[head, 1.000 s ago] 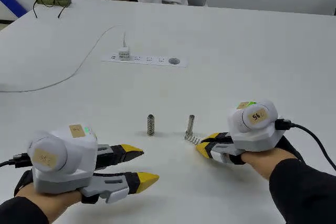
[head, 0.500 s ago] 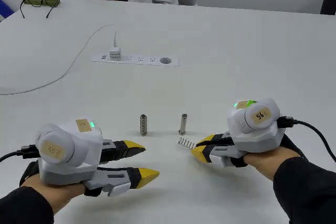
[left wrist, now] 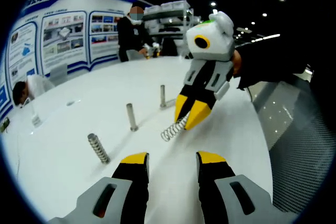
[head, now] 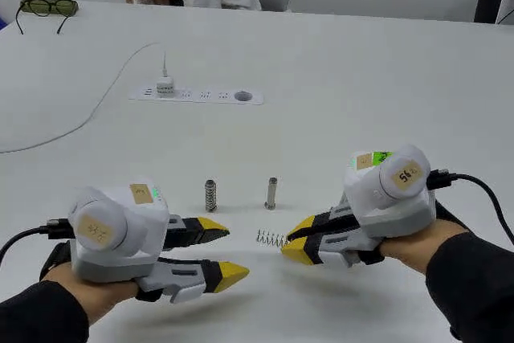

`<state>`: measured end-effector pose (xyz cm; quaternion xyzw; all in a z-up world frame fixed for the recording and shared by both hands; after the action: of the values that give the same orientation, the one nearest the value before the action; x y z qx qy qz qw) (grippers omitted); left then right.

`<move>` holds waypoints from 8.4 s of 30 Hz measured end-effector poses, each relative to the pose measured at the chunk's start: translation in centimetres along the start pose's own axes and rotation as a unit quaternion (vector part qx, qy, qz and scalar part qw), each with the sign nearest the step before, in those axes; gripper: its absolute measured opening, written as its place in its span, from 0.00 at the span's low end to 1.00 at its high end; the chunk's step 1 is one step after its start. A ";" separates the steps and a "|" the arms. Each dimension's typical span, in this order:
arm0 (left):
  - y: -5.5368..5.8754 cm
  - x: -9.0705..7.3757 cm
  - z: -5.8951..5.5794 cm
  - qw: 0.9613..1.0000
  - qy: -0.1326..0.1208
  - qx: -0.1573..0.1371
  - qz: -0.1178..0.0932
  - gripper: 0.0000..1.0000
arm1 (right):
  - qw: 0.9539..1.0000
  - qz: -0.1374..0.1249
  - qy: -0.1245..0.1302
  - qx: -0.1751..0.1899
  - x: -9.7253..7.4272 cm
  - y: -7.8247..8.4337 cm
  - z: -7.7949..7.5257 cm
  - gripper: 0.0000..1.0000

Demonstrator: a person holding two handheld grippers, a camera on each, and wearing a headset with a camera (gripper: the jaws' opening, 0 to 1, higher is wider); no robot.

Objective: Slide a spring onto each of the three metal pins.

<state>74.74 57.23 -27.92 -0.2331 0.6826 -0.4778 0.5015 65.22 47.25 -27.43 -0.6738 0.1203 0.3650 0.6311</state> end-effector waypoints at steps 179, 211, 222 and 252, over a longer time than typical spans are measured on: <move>2.0 -3.1 0.5 0.993 -0.076 -0.072 -0.054 0.54 | 0.985 -0.115 0.128 0.012 -1.5 -8.0 -7.2 0.12; 2.9 -3.5 0.6 0.991 -0.088 -0.089 -0.050 0.55 | 0.987 -0.099 0.126 0.025 0.0 -6.9 -7.3 0.12; 2.8 -3.6 0.7 0.991 -0.088 -0.090 -0.049 0.55 | 0.988 -0.092 0.123 0.033 0.8 -6.1 -7.5 0.12; 3.3 -3.4 0.5 0.991 -0.088 -0.094 -0.043 0.54 | 0.990 -0.064 0.120 0.043 2.5 -4.2 -7.7 0.12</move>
<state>77.01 61.13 -29.32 -0.3497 0.6670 -0.4102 0.5144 72.24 41.49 -26.34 -0.6913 0.1670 0.2349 0.6626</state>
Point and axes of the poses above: the centre of the closed fingertips' face, and the gripper's own axes: x roughly forward along the fingers, z roughly to its left, y roughly out of its underside, the point moved 6 cm from there along -x, roughly backward along the fingers, and after that the axes turned 1 degree about -x, right-handed, at the moved point
